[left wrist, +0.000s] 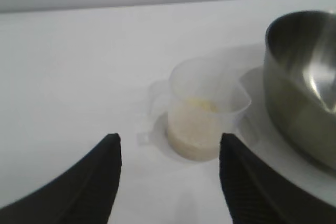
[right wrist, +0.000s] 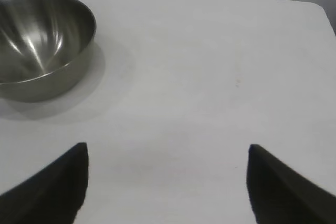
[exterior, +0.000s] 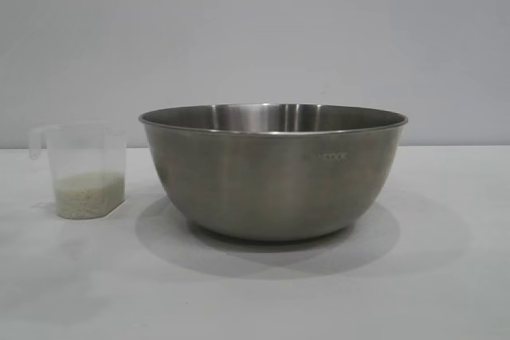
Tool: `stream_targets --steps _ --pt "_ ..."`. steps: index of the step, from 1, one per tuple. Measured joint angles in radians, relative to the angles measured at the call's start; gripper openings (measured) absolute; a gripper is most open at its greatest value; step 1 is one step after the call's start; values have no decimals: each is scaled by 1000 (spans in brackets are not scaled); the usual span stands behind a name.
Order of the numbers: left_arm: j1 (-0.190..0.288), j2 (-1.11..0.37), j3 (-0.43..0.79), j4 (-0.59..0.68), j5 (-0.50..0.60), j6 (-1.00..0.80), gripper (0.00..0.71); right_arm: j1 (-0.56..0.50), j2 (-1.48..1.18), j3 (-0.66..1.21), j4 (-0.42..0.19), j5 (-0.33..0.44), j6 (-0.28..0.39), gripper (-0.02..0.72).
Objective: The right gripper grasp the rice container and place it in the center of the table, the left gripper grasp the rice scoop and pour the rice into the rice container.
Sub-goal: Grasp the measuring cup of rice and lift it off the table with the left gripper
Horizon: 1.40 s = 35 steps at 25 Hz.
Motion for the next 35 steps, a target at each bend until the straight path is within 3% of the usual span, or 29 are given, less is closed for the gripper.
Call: stream_targets --steps 35 --pt "0 271 -303 -21 -4 31 304 0 0 0 0 0 0 571"
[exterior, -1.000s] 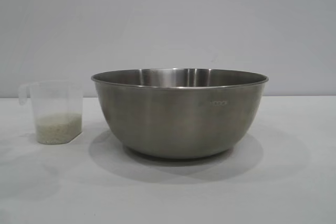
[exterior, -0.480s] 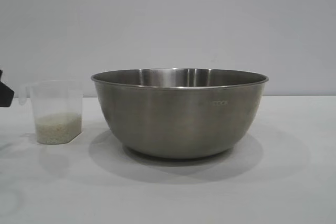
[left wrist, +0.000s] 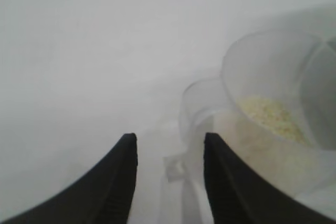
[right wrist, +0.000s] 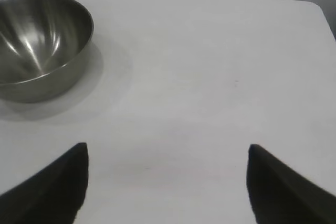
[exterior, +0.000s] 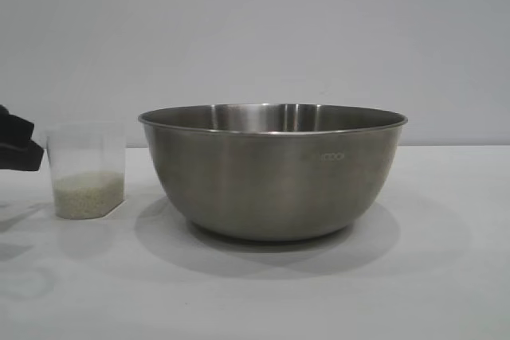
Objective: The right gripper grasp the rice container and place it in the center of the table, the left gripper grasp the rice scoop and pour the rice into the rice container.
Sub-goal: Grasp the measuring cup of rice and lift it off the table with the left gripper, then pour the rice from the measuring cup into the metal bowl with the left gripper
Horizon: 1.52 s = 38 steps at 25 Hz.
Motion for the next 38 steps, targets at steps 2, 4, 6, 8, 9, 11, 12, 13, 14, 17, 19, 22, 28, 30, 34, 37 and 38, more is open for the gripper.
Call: stream_targets --steps 2,4,6,8,9,11,12,13,14,17,19,22,28,30,34,37,38 --pt "0 9 -17 0 0 0 304 0 0 0 0 0 0 571" --pt "0 17 -36 0 0 0 304 0 0 0 0 0 0 571" --pt "0 26 -50 0 0 0 213 0 0 0 0 0 0 571" --pt "0 35 -60 2 0 0 113 0 0 0 0 0 0 571" --pt "0 36 -63 4 2 0 66 0 0 0 0 0 0 571" --pt "0 36 -69 17 2 0 0 0 0 0 0 0 0 571" --pt "0 36 -71 24 2 0 0 -1 0 0 0 0 0 571" --pt "0 36 -76 25 2 2 0 -1 0 0 0 0 0 571" --pt "0 36 -81 27 2 4 0 -1 0 0 0 0 0 571" --pt "0 36 -95 47 2 31 0 -1 0 0 0 0 0 571" --pt "0 25 -104 70 8 52 0 -1 0 0 0 0 0 571" --pt "0 -22 -118 81 10 94 0 -1 0 0 0 0 0 571" --pt "0 -118 -218 171 10 120 0 -1 0 0 0 0 0 571" --pt "0 -127 -270 246 10 122 0 -1 0 0 0 0 0 571" --pt "0 -128 -379 399 10 125 0 -1 0 0 0 0 0 571" --pt "0 -128 -452 509 10 170 0 -1 0 0 0 0 0 571" --pt "0 -128 -476 545 12 187 0 -1 0 0 0 0 0 571"
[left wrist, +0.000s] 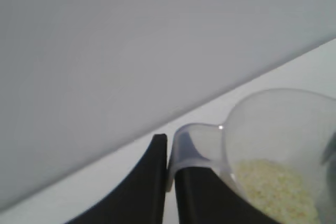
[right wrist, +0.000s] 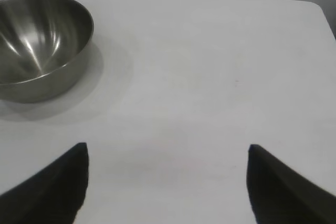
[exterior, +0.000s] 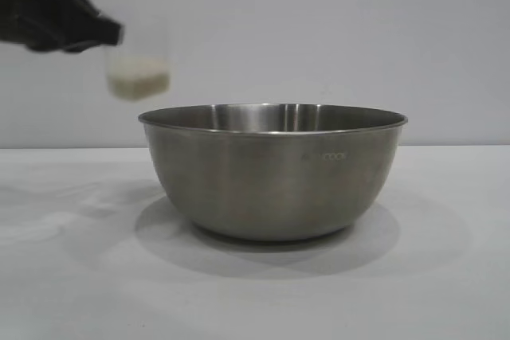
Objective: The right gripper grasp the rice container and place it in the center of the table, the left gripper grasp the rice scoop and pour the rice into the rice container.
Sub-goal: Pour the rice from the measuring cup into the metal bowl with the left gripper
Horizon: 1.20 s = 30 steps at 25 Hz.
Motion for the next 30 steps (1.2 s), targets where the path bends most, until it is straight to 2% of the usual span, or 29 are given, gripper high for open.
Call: stream_targets --steps 5,11,21,30 --pt "-11 0 -58 122 21 93 0 0 0 0 0 0 0 571" --pt "-50 0 -69 236 27 217 0 0 0 0 0 0 0 571" --pt "-157 0 -69 240 135 630 0 0 0 0 0 0 0 571" --pt "-196 0 -69 216 152 924 0 0 0 0 0 0 0 571"
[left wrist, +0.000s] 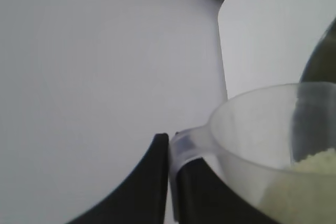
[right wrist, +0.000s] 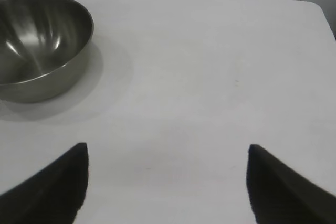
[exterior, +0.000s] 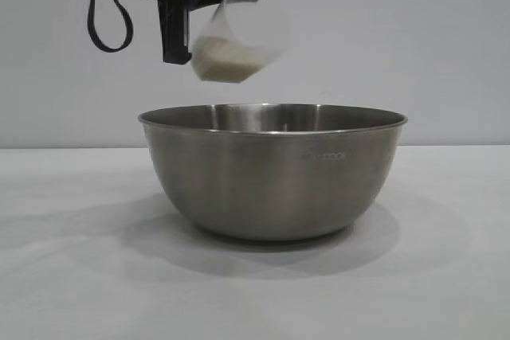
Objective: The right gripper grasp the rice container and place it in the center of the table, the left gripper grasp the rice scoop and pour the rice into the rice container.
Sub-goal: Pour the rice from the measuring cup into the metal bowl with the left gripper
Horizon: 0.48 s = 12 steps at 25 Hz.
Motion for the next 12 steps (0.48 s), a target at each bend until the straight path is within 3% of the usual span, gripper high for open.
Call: stream_targets --steps 12 --pt "-33 2 0 -6 2 424 0 0 0 0 0 0 0 571"
